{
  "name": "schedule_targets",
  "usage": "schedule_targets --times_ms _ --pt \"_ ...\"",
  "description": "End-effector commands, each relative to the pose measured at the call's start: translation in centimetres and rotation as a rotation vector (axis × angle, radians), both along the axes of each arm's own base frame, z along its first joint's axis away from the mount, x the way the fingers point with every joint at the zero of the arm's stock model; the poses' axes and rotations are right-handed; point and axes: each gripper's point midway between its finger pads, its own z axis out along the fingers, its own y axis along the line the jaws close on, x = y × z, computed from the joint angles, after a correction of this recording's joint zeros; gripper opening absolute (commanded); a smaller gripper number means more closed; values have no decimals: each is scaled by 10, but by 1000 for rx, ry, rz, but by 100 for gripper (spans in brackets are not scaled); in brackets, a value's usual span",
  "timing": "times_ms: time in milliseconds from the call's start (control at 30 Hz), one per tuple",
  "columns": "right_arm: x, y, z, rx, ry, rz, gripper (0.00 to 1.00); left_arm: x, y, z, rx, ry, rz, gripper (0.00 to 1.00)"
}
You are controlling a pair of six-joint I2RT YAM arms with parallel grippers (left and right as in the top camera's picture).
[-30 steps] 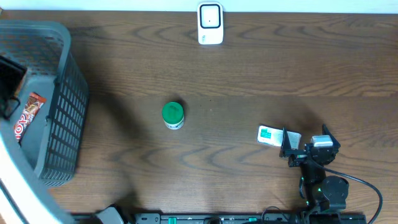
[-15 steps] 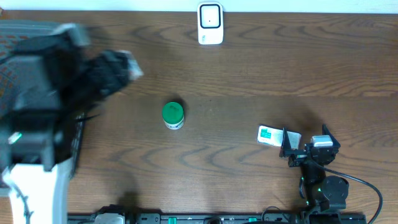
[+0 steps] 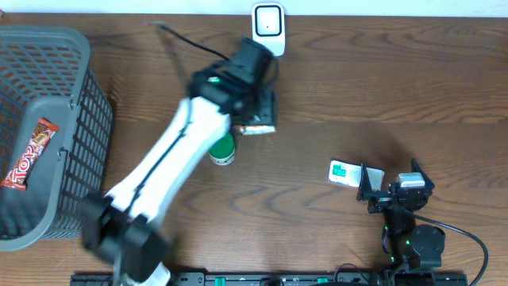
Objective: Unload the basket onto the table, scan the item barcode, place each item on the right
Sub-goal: 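Carry the orange box out and place it right of the green jar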
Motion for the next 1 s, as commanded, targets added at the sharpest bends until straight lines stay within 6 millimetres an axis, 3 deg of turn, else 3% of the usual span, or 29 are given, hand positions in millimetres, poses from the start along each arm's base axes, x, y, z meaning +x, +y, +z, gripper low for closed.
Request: schedule_targets --times_ms 0,100,333,467,600,667,767,833,967 --pt "0 0 -1 12 3 -3 99 -3 -13 -40 74 57 -41 66" --pt "0 0 -1 12 2 -3 99 -2 -31 -76 102 96 -73 66" --pt "0 0 -1 12 3 -3 99 -10 -48 -130 154 174 -97 66" --pt "0 0 -1 12 2 -3 99 -18 -55 -147 181 196 -121 66" --pt "0 0 -1 12 3 -3 99 -18 -56 -146 212 168 -134 86" --pt "0 0 -1 12 3 -3 99 -14 -56 -133 203 143 -162 95" --pt "0 0 -1 12 3 -3 99 -4 -54 -90 170 68 -198 98" --pt "0 0 -1 12 3 -3 99 4 -50 -46 132 -21 -227 98" --pt "0 0 -1 12 3 -3 99 14 -25 68 55 -275 -272 99"
